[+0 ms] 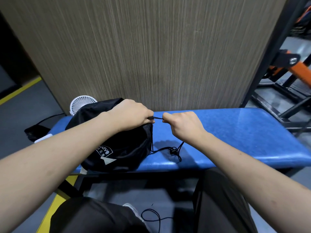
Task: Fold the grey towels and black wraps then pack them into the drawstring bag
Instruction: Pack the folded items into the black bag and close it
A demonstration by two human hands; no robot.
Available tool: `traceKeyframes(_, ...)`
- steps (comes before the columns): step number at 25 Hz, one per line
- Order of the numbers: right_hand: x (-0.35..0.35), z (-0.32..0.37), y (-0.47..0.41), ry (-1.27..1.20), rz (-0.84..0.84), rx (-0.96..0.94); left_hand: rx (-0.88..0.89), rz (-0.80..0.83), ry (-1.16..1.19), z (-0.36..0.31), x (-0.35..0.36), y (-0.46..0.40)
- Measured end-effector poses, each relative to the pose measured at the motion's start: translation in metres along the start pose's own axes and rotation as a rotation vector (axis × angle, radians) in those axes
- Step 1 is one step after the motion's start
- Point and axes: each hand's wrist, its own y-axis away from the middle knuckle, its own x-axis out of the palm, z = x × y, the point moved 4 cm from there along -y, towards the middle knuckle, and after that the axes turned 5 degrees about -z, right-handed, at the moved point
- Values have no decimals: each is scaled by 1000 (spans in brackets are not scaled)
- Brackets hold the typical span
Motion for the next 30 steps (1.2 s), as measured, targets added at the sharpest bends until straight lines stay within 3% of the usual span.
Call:
traceKeyframes(7, -21, -23, 1, 5, -107, 30, 10, -62, -54, 7, -21, -20)
traceKeyframes(10, -20, -28, 6, -65, -130, 142, -8, -117, 9, 2, -23, -29)
traceKeyframes(14, 0, -14, 0, -261, 83, 262, -83, -149, 129, 17, -10, -14)
traceKeyframes(20, 27, 3, -5, -568, 116, 338, -226, -183, 559, 53, 13, 41)
traceKeyframes(25, 43, 32, -6, -1032, 303, 332, -333, -166, 604, 77, 39, 97)
traceKeyframes(30, 14, 43, -8, -1383, 499, 257, -486, -149, 521, 100, 63, 137)
